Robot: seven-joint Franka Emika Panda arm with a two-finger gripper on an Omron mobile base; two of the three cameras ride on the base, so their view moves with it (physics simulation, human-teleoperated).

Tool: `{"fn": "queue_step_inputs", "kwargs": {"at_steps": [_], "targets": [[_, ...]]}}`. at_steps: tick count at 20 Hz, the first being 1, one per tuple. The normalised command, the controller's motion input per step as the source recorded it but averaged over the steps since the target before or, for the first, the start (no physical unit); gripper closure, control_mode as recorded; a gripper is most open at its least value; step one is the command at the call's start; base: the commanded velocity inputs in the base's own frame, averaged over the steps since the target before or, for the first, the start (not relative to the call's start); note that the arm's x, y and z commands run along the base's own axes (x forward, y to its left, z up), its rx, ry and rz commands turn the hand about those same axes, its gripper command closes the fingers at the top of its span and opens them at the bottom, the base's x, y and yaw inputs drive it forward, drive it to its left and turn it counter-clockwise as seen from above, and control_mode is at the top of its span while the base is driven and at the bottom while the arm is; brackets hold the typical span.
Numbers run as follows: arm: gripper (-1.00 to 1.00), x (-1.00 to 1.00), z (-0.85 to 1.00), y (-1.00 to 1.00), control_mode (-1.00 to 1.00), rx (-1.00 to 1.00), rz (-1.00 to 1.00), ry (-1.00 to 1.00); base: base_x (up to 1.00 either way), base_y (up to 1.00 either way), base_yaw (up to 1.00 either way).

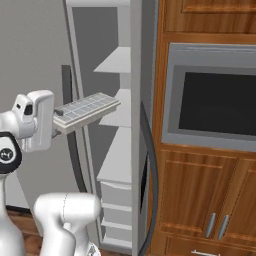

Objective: The ice cube tray has been filled with water. Take the tray and place it in the freezer to make ice. Close the freezer door after placing the tray.

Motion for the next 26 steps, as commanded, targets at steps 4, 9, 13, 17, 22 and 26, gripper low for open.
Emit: {"fn": "queue_step_inputs", "kwargs": {"at_steps": [4,9,13,17,22,26], "targets": [[1.00,0.17,0.04,-0.06,-1.00,-0.01,0.01,-0.07,0.00,0.00,0.00],[1.00,0.15,0.12,-0.12,-1.00,0.00,0.00,-0.02,0.00,0.00,0.00],[1.00,0.13,0.10,-0.18,-1.00,0.00,0.00,0.00,0.00,0.00,0.00],[1.00,0.14,0.00,-0.18,-1.00,0.00,0.00,0.00,0.00,0.00,0.00],[1.00,0.19,0.00,-0.16,-1.00,0.00,0.04,0.00,0.00,0.00,0.00],[1.00,0.19,0.00,-0.06,-1.00,0.00,0.09,-0.01,0.00,0.00,0.00]]}}
